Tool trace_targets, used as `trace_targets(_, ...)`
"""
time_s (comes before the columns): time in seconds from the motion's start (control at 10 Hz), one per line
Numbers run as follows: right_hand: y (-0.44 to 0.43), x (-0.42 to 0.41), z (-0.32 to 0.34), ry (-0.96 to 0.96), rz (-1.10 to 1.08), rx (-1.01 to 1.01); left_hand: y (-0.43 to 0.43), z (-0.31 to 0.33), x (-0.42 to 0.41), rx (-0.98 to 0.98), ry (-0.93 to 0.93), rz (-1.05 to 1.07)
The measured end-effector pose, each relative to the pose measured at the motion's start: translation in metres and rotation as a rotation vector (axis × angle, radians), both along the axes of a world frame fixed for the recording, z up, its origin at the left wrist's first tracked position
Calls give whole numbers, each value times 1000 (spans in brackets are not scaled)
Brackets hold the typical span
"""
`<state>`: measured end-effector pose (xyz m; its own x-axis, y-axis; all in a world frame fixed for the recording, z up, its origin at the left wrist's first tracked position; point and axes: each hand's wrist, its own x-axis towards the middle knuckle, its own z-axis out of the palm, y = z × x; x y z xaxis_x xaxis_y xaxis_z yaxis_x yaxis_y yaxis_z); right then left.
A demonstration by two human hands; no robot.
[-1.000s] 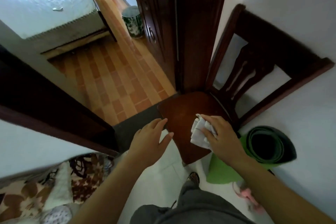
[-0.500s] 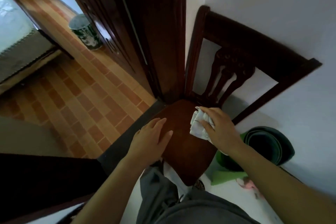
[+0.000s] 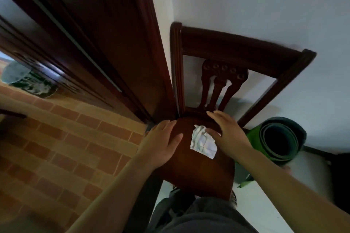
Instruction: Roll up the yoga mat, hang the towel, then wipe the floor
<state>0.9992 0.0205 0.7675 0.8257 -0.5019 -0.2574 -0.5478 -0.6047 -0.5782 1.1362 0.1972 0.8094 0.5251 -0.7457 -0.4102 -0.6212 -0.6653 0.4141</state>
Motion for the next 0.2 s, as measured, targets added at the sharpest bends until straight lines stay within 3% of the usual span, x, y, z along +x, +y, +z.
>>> trace_targets(0.2, 10, 3, 12, 14, -135, -13, -17, -7, 25, -35, -42, -150)
